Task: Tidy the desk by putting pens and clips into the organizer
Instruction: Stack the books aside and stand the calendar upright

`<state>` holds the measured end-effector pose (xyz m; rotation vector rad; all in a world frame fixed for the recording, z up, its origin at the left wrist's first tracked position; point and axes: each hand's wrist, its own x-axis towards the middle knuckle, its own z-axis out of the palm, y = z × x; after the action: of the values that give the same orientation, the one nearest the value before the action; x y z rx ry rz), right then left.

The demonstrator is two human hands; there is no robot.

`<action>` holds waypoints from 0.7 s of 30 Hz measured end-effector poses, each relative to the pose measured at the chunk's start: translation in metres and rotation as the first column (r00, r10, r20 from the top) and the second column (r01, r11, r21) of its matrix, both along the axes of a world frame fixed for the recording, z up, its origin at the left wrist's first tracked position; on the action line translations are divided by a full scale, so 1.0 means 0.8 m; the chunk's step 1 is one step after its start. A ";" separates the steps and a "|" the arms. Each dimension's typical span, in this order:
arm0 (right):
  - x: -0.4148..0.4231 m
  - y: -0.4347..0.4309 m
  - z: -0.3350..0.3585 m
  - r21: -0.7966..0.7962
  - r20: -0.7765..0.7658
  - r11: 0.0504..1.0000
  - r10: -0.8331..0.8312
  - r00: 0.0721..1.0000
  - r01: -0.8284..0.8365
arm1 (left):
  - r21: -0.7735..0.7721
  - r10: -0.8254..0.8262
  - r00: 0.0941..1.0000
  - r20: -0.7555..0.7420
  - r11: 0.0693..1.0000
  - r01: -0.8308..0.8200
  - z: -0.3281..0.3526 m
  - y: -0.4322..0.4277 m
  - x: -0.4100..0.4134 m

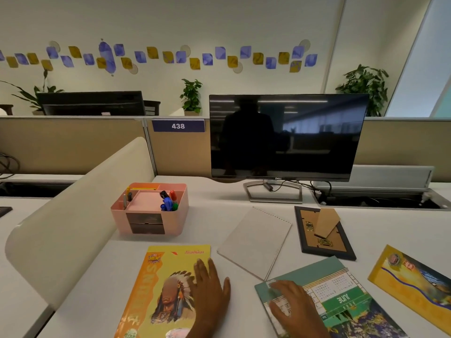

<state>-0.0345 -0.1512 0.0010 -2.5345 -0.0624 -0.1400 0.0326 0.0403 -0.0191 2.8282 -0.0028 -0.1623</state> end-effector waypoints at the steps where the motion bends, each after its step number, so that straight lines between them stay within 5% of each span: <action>1: 0.007 0.003 0.007 0.093 -0.047 0.995 -0.029 0.998 0.033 | -0.025 -0.018 0.999 -0.036 1.000 0.017 0.016 -0.005 0.004; 3: 0.025 0.007 0.021 0.269 -0.114 0.951 -0.126 0.986 0.152 | -0.078 -0.069 0.996 0.052 0.994 0.073 0.026 -0.015 0.017; 10: 0.078 0.027 0.040 0.588 -0.460 0.633 -0.251 0.852 0.504 | -0.263 -0.118 0.993 -0.016 0.958 0.110 0.042 -0.034 0.074; 16: 0.092 0.019 0.034 0.720 -0.541 0.374 -0.224 0.811 0.584 | -0.329 0.052 0.988 -0.145 0.939 -0.097 0.049 -0.025 0.108; 21: 0.098 0.005 0.031 0.762 -0.547 0.289 -0.193 0.815 0.580 | -0.507 0.049 0.971 -0.234 0.846 -0.165 0.048 -0.010 0.123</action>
<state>0.0435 -0.1469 0.0254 -1.3164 0.6540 0.0932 0.1308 0.0326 0.0192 2.2429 0.1393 -0.3774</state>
